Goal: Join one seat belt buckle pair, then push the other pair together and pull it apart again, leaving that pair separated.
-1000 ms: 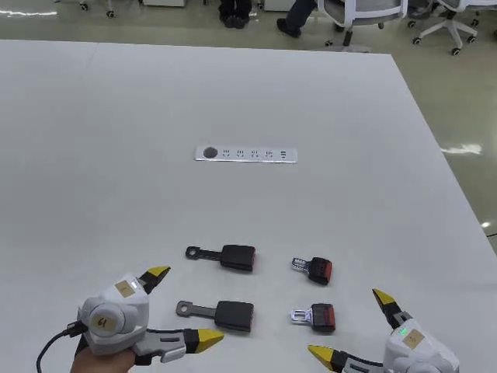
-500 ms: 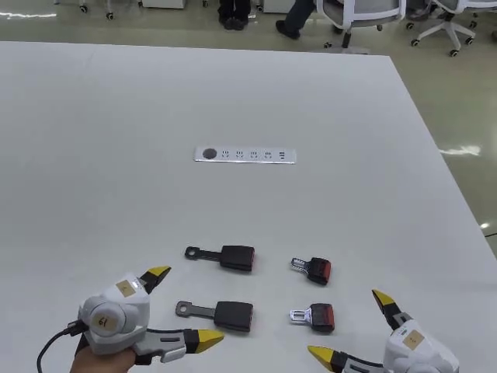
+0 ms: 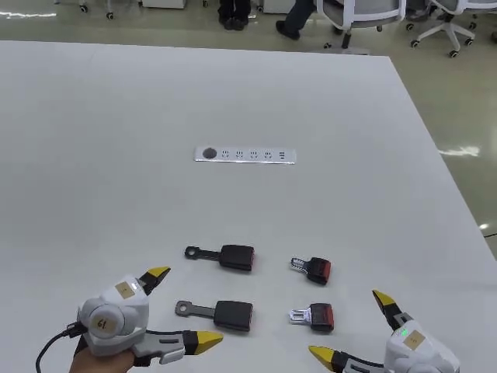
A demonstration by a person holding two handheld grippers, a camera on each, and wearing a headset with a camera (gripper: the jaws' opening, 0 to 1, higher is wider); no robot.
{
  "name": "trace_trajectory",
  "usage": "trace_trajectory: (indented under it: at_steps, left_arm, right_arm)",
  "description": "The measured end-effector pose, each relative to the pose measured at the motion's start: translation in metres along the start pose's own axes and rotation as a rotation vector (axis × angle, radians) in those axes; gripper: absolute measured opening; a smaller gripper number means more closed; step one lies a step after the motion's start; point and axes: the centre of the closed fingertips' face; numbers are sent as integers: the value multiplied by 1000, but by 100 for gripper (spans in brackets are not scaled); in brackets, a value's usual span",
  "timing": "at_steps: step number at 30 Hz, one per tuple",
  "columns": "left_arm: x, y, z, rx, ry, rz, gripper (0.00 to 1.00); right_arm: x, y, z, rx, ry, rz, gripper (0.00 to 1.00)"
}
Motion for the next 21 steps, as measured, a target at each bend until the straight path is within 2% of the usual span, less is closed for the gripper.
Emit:
trace_trajectory:
  at_steps: [4, 6, 16, 21]
  left_arm:
    - [1, -1, 0, -1, 2, 0, 100]
    - [2, -5, -3, -1, 3, 0, 100]
    - [1, -3, 1, -2, 9, 0, 100]
    - [1, -9, -4, -6, 11, 1, 100]
  right_arm:
    - [0, 1, -1, 0, 0, 0, 97]
    - [1, 2, -3, 1, 1, 0, 97]
    - [0, 1, -1, -1, 0, -1, 97]
    - [1, 4, -4, 0, 2, -2, 97]
Point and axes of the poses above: the centre of the closed fingertips' face, and the gripper's own axes: x roughly backward along the fingers, y roughly to its left, z roughly out of its underside, and after that the axes turned 4 degrees about -y, right-handed
